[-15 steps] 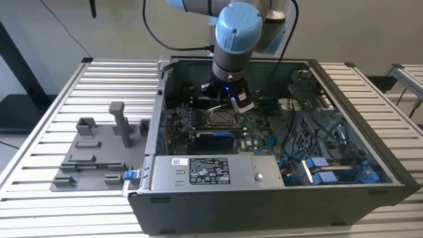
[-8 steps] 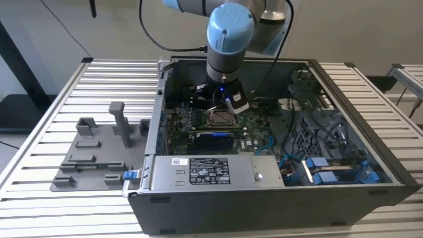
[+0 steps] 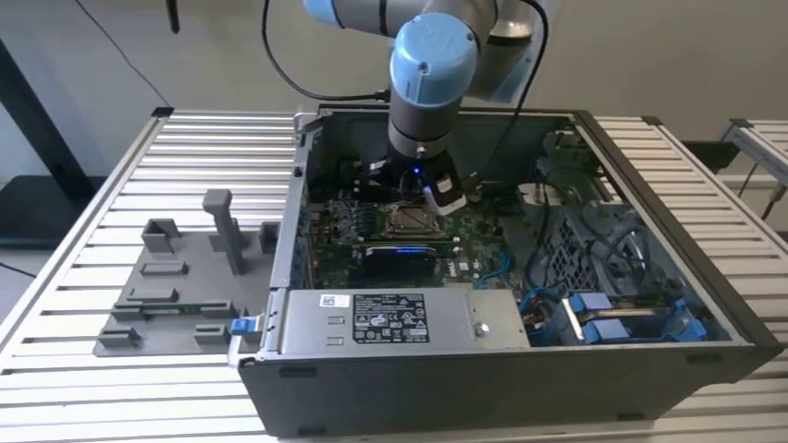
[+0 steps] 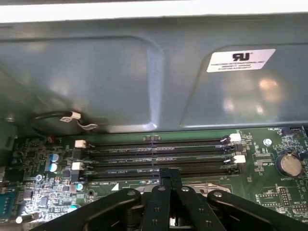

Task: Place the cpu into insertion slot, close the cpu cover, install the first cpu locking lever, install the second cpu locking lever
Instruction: 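Install the first cpu locking lever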

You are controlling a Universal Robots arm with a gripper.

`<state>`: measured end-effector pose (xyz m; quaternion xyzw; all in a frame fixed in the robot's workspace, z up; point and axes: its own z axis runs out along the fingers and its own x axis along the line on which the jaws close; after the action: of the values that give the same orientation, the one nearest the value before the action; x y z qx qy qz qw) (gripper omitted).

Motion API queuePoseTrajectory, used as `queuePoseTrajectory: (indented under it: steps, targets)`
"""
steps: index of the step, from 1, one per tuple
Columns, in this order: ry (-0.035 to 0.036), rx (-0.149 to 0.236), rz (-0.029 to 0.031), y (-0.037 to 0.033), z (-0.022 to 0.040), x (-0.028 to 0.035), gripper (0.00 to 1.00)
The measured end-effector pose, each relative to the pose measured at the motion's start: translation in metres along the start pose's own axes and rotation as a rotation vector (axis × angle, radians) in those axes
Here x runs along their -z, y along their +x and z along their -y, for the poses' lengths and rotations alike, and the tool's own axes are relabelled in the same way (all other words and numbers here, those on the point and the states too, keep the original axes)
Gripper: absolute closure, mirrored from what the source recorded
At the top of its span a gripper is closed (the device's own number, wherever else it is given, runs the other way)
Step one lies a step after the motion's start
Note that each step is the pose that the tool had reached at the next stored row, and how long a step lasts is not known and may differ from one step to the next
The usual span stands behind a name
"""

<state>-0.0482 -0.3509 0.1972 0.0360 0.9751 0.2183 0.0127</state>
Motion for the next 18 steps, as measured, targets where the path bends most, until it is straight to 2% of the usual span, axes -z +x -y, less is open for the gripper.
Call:
queuePoseTrajectory:
  steps: [14,18]
  targets:
    - [-0.0003,0.0,-0.0004,-0.0145,0.0029,-0.0092,0.89]
    - [-0.0078,0.0,-0.0007,-0.0164,0.0035,-0.0111,0.89]
